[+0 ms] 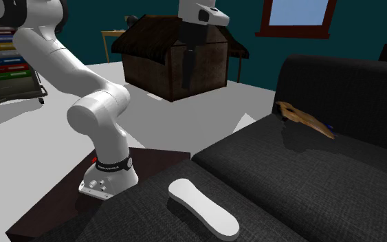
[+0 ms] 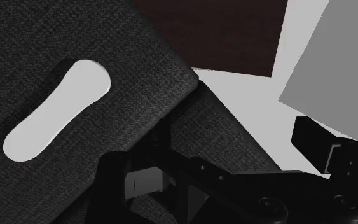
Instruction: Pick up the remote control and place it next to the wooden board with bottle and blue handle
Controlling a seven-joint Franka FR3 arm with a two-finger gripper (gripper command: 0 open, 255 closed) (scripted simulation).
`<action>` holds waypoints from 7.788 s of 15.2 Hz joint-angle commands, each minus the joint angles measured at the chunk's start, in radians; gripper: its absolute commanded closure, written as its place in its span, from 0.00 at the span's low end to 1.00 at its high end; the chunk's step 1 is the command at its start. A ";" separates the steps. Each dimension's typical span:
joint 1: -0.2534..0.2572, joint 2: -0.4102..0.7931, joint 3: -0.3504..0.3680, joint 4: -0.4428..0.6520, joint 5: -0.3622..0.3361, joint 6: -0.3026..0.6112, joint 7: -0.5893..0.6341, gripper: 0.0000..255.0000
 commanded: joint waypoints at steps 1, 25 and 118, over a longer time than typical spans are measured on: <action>0.000 0.000 0.000 0.000 0.000 0.000 0.000 0.00; -0.341 0.334 -0.214 -0.325 -0.129 0.874 0.269 0.00; -0.077 0.970 0.158 0.608 -0.092 0.565 0.845 1.00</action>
